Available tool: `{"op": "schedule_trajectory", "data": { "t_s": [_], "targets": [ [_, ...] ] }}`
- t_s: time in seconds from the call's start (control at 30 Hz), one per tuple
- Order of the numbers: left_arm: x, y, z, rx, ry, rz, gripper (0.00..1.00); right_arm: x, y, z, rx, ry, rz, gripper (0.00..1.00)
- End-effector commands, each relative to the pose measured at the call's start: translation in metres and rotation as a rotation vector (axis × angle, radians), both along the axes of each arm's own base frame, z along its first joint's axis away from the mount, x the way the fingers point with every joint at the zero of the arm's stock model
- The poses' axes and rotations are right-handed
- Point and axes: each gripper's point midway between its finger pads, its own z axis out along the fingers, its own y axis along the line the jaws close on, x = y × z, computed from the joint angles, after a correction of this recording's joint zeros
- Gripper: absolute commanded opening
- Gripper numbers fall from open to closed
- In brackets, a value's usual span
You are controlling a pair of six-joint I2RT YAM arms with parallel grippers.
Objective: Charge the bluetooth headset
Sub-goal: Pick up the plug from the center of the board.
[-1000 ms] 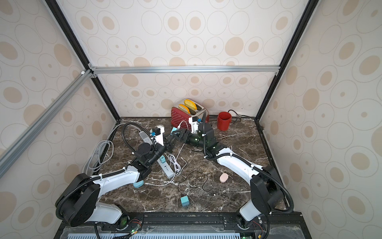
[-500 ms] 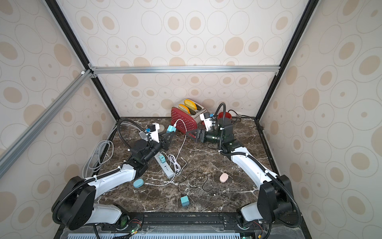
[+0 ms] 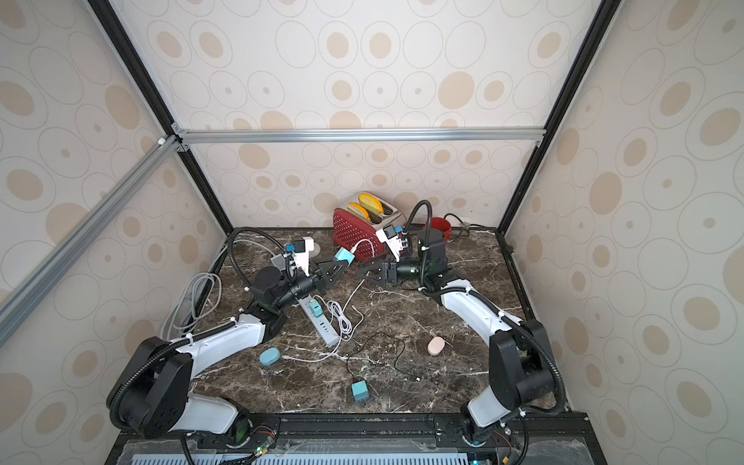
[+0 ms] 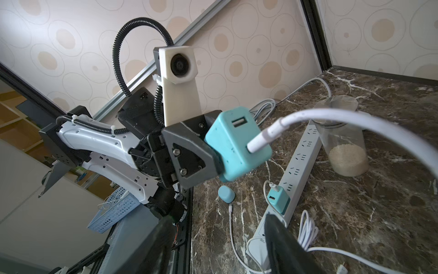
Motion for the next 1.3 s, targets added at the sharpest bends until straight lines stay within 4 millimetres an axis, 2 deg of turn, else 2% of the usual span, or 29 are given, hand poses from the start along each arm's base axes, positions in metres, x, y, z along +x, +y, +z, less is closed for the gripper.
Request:
{"op": "schedule_trajectory", "data": {
  "t_s": [0.0, 0.37, 0.57, 0.67, 0.77, 0.9, 1.03, 1.27],
  "targets": [
    [-0.011, -0.006, 0.035, -0.062, -0.081, -0.076, 0.12, 0.002, 0.001, 0.023, 0.038, -0.112, 0.031, 0.62],
    [-0.016, -0.014, 0.038, -0.108, -0.08, -0.159, 0.11, 0.013, 0.006, 0.036, 0.108, -0.092, 0.023, 0.51],
    [-0.014, -0.018, 0.041, -0.157, -0.071, -0.196, 0.09, 0.018, 0.007, 0.035, 0.122, -0.075, 0.007, 0.51],
    [-0.013, -0.02, 0.04, -0.163, -0.07, -0.203, 0.08, 0.023, 0.008, 0.033, 0.119, -0.062, -0.007, 0.55],
    [-0.013, -0.02, 0.041, -0.156, -0.074, -0.201, 0.07, 0.031, 0.008, 0.031, 0.11, -0.039, -0.045, 0.58],
    [-0.013, -0.018, 0.041, -0.141, -0.081, -0.185, 0.07, 0.043, 0.009, 0.025, 0.102, 0.013, -0.091, 0.57],
    [-0.014, -0.018, 0.039, -0.123, -0.075, -0.182, 0.06, 0.04, 0.01, 0.033, 0.15, 0.012, -0.062, 0.49],
    [-0.014, -0.022, 0.04, -0.12, -0.072, -0.198, 0.06, 0.024, 0.012, 0.034, 0.163, -0.022, 0.013, 0.46]
  ]
}}
